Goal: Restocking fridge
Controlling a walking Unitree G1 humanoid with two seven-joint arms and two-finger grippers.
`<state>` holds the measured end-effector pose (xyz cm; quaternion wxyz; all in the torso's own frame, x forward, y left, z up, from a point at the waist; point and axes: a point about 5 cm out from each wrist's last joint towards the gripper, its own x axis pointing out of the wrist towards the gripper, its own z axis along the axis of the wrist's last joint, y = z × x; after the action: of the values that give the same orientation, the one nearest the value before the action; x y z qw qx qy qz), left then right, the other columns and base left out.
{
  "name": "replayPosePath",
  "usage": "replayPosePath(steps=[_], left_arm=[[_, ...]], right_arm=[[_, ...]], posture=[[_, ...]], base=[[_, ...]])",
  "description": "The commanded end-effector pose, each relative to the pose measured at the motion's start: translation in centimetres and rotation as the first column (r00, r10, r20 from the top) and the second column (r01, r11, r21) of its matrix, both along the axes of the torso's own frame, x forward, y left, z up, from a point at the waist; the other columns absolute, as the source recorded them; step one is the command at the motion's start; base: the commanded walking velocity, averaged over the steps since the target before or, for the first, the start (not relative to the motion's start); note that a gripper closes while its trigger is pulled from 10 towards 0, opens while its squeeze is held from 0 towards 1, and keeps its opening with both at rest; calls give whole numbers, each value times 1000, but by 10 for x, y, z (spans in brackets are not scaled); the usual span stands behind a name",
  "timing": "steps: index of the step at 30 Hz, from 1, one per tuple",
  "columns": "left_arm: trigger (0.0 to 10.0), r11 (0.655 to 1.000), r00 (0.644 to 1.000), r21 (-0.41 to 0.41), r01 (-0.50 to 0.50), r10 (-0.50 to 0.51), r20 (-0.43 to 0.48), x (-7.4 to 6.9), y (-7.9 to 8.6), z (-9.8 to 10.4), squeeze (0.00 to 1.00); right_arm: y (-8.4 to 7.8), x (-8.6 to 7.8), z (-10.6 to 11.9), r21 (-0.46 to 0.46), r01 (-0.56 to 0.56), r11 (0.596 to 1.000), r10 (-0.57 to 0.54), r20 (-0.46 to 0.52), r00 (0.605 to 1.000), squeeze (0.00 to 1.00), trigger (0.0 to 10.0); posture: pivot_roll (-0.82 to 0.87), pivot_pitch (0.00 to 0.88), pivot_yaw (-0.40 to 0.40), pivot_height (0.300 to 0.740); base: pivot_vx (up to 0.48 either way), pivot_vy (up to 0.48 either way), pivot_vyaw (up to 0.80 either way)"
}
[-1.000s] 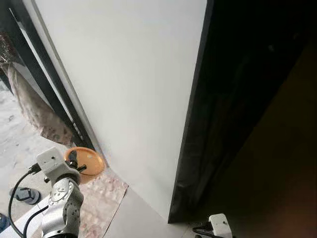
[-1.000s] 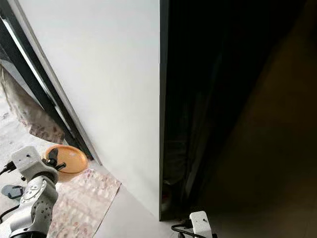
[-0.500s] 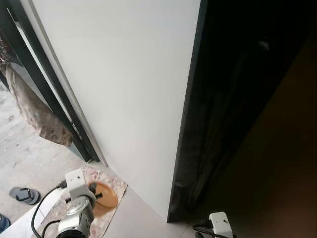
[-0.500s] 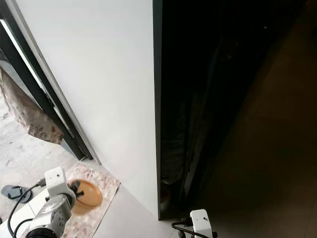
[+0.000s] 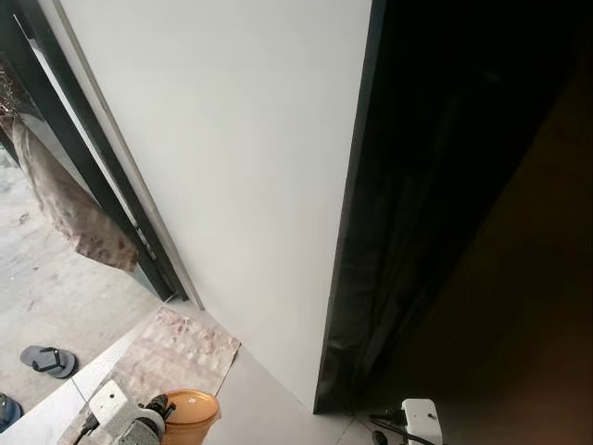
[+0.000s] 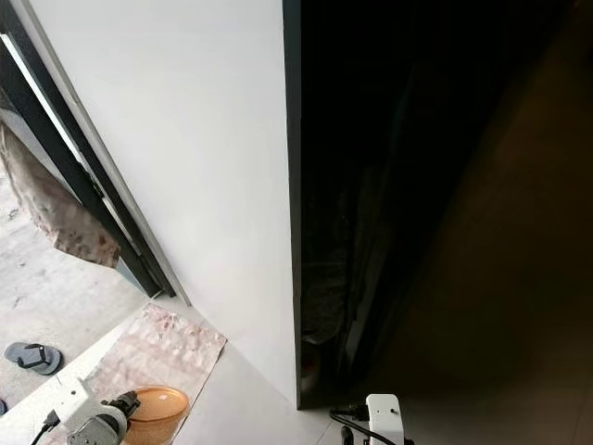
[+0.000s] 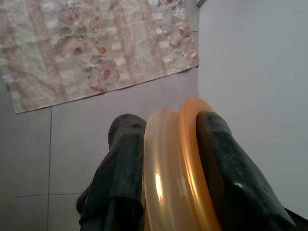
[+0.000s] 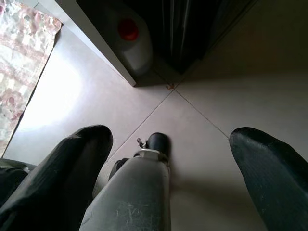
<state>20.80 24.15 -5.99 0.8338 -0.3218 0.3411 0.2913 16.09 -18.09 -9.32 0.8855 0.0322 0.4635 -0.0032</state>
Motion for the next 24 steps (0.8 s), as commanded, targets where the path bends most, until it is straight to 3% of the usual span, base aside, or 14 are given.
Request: replayPosePath(steps=[1, 4, 12, 16, 24], left_arm=[[10000, 999, 999, -11, 36, -36, 14, 2, -5, -1, 0], [10000, 996, 996, -43, 80, -78, 48, 6, -14, -1, 0], [10000, 998, 995, -64, 8, -2, 99, 16, 0, 9, 0], [10000, 996, 992, -39, 84, -80, 100, 20, 0, 12, 0], [10000, 998, 995, -52, 43, -39, 92, 14, 0, 8, 0]], right_arm=[[1, -3, -1, 14, 21, 1000, -21, -9, 1000, 0, 10000], [2, -2, -1, 15, 13, 1000, -13, -8, 1000, 0, 10000], [2, -2, -1, 22, 20, 1000, -20, -9, 1000, 0, 10000], [2, -2, -1, 19, 18, 1000, -18, -13, 1000, 0, 10000], [2, -2, -1, 25, 8, 1000, -7, -16, 1000, 0, 10000]], posture=[[21, 53, 39, 740], [22, 52, 40, 740], [22, 51, 40, 740], [24, 48, 43, 740], [21, 44, 41, 740]], base=[[0, 0, 0], [0, 0, 0], [0, 0, 0], [0, 0, -788], [0, 0, -781]])
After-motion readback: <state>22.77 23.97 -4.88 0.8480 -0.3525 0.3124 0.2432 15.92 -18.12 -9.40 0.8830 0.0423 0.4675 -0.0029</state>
